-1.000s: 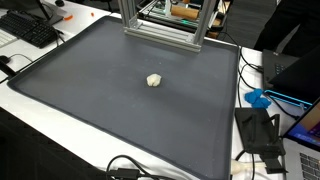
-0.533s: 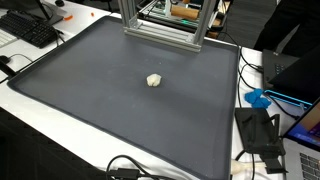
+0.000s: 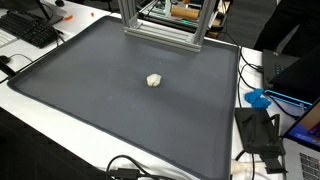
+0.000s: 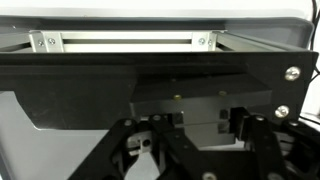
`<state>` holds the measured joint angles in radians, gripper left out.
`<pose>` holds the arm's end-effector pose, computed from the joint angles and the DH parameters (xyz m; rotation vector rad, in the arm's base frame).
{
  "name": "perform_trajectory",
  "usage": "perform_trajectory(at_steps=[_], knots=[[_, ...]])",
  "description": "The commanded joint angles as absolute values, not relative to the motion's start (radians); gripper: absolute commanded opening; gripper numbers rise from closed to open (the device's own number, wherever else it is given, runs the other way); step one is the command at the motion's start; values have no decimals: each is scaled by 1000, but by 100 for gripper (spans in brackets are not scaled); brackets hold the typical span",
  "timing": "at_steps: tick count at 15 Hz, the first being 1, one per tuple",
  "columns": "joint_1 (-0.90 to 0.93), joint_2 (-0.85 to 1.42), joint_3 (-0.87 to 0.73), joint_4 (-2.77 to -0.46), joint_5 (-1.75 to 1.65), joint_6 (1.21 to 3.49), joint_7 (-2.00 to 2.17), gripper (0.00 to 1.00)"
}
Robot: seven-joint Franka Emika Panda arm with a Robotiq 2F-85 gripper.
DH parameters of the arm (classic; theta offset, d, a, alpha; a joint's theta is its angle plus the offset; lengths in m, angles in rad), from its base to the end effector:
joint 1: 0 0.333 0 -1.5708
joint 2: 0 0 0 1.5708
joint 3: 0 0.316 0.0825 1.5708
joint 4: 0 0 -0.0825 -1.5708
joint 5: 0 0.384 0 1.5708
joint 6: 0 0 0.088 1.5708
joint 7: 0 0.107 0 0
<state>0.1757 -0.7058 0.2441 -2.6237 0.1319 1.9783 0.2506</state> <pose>0.3107 0.1495 0.4649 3.1200 0.1041 0.0898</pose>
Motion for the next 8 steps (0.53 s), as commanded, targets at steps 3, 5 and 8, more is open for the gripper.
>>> perform_trajectory(at_steps=[3,5,8], knots=[[192,-727,241,-2652,153,1990,247,34],[195,-725,241,-2645,151,1973,241,34],[195,-724,244,-2639,143,1966,236,61]])
